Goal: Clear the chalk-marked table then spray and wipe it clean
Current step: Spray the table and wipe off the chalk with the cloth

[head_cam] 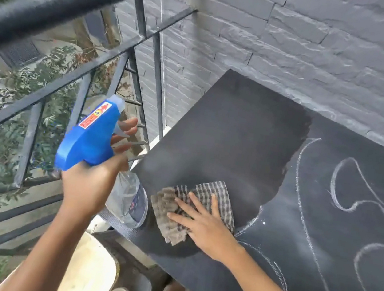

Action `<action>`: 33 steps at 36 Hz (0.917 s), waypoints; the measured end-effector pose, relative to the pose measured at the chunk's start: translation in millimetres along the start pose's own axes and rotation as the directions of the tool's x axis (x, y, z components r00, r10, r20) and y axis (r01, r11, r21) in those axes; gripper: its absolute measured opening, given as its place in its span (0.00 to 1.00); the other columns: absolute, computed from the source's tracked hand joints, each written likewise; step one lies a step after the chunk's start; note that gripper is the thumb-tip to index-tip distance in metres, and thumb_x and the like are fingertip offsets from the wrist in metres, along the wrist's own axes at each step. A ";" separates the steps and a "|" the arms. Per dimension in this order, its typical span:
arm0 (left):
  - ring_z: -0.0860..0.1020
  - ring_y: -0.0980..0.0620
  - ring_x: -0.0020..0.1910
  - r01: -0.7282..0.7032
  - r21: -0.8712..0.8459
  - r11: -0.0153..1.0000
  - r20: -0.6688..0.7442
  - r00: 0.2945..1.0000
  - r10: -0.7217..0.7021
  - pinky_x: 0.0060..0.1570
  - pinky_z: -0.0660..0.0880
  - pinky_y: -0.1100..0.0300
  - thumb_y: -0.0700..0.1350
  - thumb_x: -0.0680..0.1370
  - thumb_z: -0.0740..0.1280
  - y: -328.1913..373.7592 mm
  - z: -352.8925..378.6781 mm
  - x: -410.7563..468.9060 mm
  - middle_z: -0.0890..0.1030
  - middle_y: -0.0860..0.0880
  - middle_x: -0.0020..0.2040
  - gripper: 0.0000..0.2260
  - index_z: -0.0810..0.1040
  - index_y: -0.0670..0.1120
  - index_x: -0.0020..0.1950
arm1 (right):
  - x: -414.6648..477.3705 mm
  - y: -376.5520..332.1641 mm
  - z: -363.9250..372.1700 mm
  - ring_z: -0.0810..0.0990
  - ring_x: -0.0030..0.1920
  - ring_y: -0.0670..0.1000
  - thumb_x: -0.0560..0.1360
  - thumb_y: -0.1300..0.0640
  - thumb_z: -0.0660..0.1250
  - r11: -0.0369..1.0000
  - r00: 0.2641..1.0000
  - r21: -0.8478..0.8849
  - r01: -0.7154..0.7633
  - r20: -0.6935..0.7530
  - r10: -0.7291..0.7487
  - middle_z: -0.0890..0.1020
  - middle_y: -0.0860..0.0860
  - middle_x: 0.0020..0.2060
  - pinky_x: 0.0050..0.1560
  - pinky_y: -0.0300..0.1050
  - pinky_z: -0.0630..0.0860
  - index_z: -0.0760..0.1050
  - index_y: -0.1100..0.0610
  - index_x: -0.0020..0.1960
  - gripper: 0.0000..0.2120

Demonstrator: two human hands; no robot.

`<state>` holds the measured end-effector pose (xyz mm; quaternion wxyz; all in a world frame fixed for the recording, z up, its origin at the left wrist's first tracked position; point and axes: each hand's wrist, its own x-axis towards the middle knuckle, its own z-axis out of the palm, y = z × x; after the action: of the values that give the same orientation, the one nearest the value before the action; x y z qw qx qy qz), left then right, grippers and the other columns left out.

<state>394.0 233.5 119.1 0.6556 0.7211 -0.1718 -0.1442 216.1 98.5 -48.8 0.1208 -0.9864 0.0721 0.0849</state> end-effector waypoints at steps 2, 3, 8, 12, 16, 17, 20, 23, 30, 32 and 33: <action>0.81 0.47 0.50 0.016 0.022 1.000 0.031 0.999 -0.017 0.58 0.76 0.42 0.41 0.58 0.67 -3.3 5.0 -2.6 0.82 0.49 0.46 0.16 0.79 0.40 0.44 | -10.7 20.0 -6.1 0.43 0.74 0.56 0.75 0.64 0.64 0.994 0.994 -0.011 -0.104 -0.043 0.104 0.54 0.46 0.76 0.65 0.77 0.48 0.56 0.41 0.74 0.34; 0.81 0.51 0.50 0.017 0.018 1.000 0.056 0.998 -0.018 0.57 0.77 0.50 0.39 0.59 0.66 -2.5 8.9 -4.4 0.83 0.53 0.45 0.15 0.80 0.43 0.45 | -12.1 29.1 -11.4 0.41 0.75 0.55 0.76 0.66 0.60 0.984 0.983 -0.001 -0.179 -0.041 0.179 0.51 0.45 0.76 0.67 0.76 0.46 0.55 0.41 0.74 0.34; 0.79 0.63 0.40 0.033 0.010 0.999 0.063 0.997 -0.033 0.48 0.75 0.61 0.38 0.59 0.63 -1.7 22.5 -17.1 0.82 0.62 0.36 0.12 0.78 0.49 0.39 | 20.7 38.9 -32.6 0.41 0.76 0.57 0.75 0.72 0.53 0.883 0.886 0.112 -0.456 -0.036 0.462 0.47 0.47 0.77 0.66 0.73 0.40 0.54 0.42 0.75 0.36; 0.76 0.71 0.31 0.021 0.027 0.999 0.066 0.998 -0.023 0.37 0.71 0.77 0.30 0.67 0.67 1.0 33.0 -28.6 0.78 0.68 0.29 0.14 0.76 0.50 0.38 | 35.8 7.4 -25.3 0.40 0.76 0.60 0.75 0.73 0.54 0.901 0.907 0.126 -0.415 -0.013 0.420 0.46 0.51 0.77 0.66 0.74 0.38 0.55 0.45 0.75 0.35; 0.75 0.74 0.31 -0.020 0.095 0.995 0.094 0.996 0.011 0.35 0.69 0.80 0.24 0.69 0.62 6.3 35.3 -41.7 0.77 0.70 0.27 0.20 0.74 0.50 0.36 | 11.1 -25.9 -4.3 0.44 0.76 0.61 0.75 0.74 0.55 0.963 0.969 0.126 -0.238 -0.038 0.244 0.52 0.55 0.77 0.69 0.72 0.38 0.59 0.52 0.75 0.32; 0.75 0.75 0.33 -0.031 0.105 0.994 0.108 0.994 0.020 0.37 0.69 0.80 0.24 0.69 0.61 7.0 35.9 -46.5 0.77 0.71 0.29 0.20 0.75 0.51 0.38 | 1.1 -30.9 3.5 0.47 0.76 0.62 0.74 0.74 0.57 0.968 0.975 0.159 -0.194 -0.081 0.208 0.56 0.57 0.76 0.70 0.72 0.40 0.63 0.54 0.73 0.31; 0.76 0.72 0.30 -0.024 0.085 0.996 0.115 0.993 0.014 0.36 0.70 0.78 0.25 0.70 0.62 6.8 30.8 -58.0 0.77 0.69 0.27 0.20 0.75 0.51 0.36 | -30.9 -31.3 16.3 0.64 0.70 0.65 0.71 0.73 0.59 0.947 0.961 0.298 -0.120 -0.204 0.186 0.73 0.61 0.66 0.72 0.65 0.53 0.75 0.60 0.64 0.23; 0.82 0.62 0.44 -0.099 0.076 0.992 0.217 0.973 0.081 0.49 0.76 0.62 0.31 0.65 0.62 5.7 26.8 -76.1 0.83 0.61 0.39 0.18 0.79 0.54 0.38 | -71.2 -22.0 -1.2 0.74 0.63 0.55 0.68 0.71 0.55 0.826 0.880 0.541 -0.161 -0.301 0.368 0.78 0.58 0.60 0.69 0.39 0.62 0.78 0.62 0.59 0.24; 0.76 0.69 0.31 -0.122 0.137 0.983 0.382 0.922 0.061 0.34 0.69 0.79 0.30 0.65 0.65 10.0 35.4 -156.5 0.79 0.61 0.28 0.14 0.77 0.51 0.35 | -171.3 1.9 -61.5 0.75 0.34 0.34 0.70 0.76 0.54 0.459 0.393 0.854 -0.244 -0.345 0.852 0.77 0.43 0.40 0.40 0.26 0.67 0.79 0.55 0.56 0.26; 0.75 0.65 0.29 -0.150 0.154 0.977 0.451 0.890 0.065 0.31 0.68 0.76 0.36 0.60 0.63 6.4 37.4 -177.4 0.78 0.59 0.28 0.11 0.77 0.51 0.33 | -199.0 6.5 -71.1 0.70 0.24 0.36 0.71 0.74 0.53 0.413 0.322 0.875 -0.252 -0.327 0.889 0.73 0.38 0.32 0.30 0.28 0.63 0.79 0.53 0.57 0.26; 0.73 0.63 0.27 -0.165 0.158 0.974 0.483 0.873 0.070 0.30 0.67 0.75 0.37 0.59 0.61 4.8 39.9 -190.9 0.78 0.58 0.28 0.10 0.77 0.51 0.31 | -214.6 6.1 -75.5 0.68 0.21 0.39 0.71 0.74 0.53 0.402 0.302 0.884 -0.238 -0.326 0.896 0.72 0.37 0.27 0.26 0.29 0.62 0.79 0.54 0.56 0.25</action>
<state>204.7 280.7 116.7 0.5278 0.7123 -0.3836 -0.2586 17.1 99.8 61.8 0.3918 -0.6674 0.5277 -0.3501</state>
